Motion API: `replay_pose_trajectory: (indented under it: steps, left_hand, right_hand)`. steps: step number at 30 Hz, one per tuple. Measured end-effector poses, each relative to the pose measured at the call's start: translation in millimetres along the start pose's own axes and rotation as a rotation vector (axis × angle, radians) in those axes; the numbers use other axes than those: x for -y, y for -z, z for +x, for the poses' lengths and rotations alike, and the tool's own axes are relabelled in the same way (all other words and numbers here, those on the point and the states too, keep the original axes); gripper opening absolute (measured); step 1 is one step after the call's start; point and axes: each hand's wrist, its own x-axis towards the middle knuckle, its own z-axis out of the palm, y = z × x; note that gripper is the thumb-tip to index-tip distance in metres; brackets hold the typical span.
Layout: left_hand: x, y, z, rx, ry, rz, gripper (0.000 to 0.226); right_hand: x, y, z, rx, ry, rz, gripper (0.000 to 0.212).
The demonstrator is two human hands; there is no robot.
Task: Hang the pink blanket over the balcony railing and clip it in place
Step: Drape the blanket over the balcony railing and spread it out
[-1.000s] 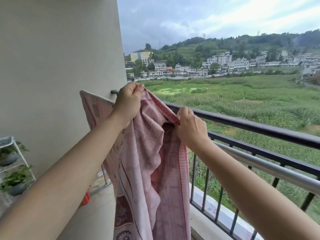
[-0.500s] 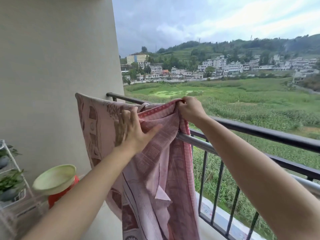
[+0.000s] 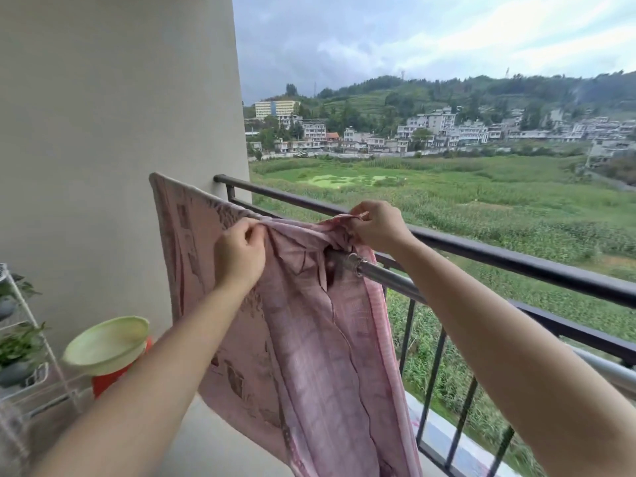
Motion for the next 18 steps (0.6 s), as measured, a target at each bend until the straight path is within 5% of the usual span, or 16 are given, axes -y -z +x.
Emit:
replay_pose_trajectory:
  steps: [3,8,13,16,18]
  left_hand:
    - [-8,12,34,0.067,0.229,-0.311,0.016]
    - [-37,18,41,0.199,0.259,-0.427,0.023]
    - [-64,13,26,0.179,0.054,-0.243,0.026]
    - [-60,16,15,0.157,-0.141,-0.087,0.029]
    - [-57,16,15,0.141,-0.156,-0.086,0.03]
  right_hand:
    - [0,-18,-14,0.132,0.074,-0.009,0.046]
    - [1,-39,-31,0.176,0.269,-0.285,0.084]
    - [16,-34,-35,-0.196,0.363,-0.278,0.026]
    - [15,5,-20,-0.395,0.287,-0.176,0.025]
    - [9,37,-10,-0.348,0.204,-0.21,0.025]
